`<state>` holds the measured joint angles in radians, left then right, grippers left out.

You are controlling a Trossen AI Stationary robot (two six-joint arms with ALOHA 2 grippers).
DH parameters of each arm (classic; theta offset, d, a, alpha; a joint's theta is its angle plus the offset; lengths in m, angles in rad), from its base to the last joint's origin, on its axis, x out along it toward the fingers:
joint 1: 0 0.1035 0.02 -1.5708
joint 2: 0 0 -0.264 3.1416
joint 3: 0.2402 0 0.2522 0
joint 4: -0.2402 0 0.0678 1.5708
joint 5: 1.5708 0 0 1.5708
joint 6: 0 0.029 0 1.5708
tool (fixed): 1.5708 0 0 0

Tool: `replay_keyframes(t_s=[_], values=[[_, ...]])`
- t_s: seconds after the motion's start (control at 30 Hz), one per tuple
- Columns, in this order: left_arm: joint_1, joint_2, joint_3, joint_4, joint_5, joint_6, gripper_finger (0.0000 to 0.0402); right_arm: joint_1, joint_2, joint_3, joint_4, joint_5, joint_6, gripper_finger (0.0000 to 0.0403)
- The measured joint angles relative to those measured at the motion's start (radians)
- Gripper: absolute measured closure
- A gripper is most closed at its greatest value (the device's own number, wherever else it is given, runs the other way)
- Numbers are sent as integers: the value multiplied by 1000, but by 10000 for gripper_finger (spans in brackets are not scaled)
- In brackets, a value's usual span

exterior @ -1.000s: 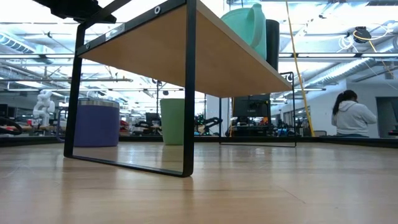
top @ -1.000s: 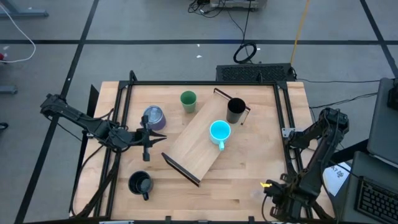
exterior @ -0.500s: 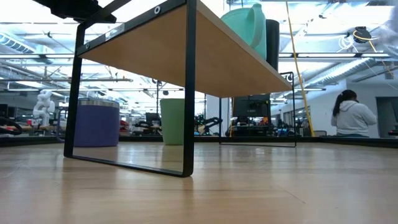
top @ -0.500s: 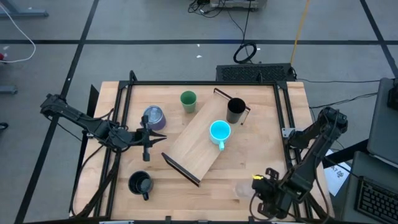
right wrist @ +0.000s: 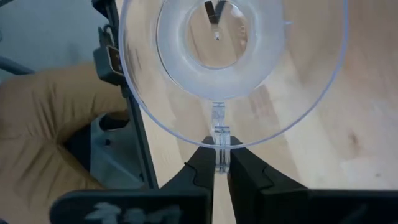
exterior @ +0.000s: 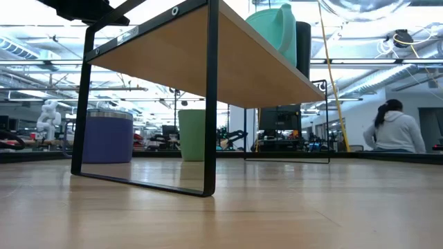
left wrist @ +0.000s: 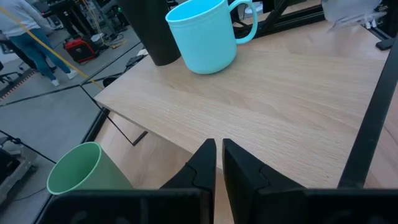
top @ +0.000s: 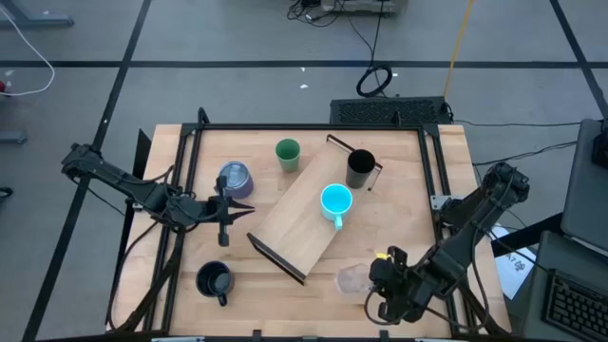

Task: Stack small to large cups/mugs on shelf
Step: Put the transparent mug on the shelf

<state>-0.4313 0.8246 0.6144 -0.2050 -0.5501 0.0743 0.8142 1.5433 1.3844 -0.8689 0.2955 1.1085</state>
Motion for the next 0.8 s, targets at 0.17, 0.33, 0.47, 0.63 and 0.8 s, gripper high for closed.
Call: replay_keyframes(t_s=[0.17,0.33,0.47,0.63,0.8], values=[[0,0,0,0,0,8,371,-28,0,49,-4,2,-61,390],[0,0,0,0,0,10,371,-56,0,97,-6,45,-111,390],[0,0,0,0,0,9,371,-91,0,113,-15,49,-110,390],[0,0,0,0,1,9,371,-145,0,115,-18,45,-110,390],[0,0,0,0,1,7,371,-191,0,118,9,43,-159,390]])
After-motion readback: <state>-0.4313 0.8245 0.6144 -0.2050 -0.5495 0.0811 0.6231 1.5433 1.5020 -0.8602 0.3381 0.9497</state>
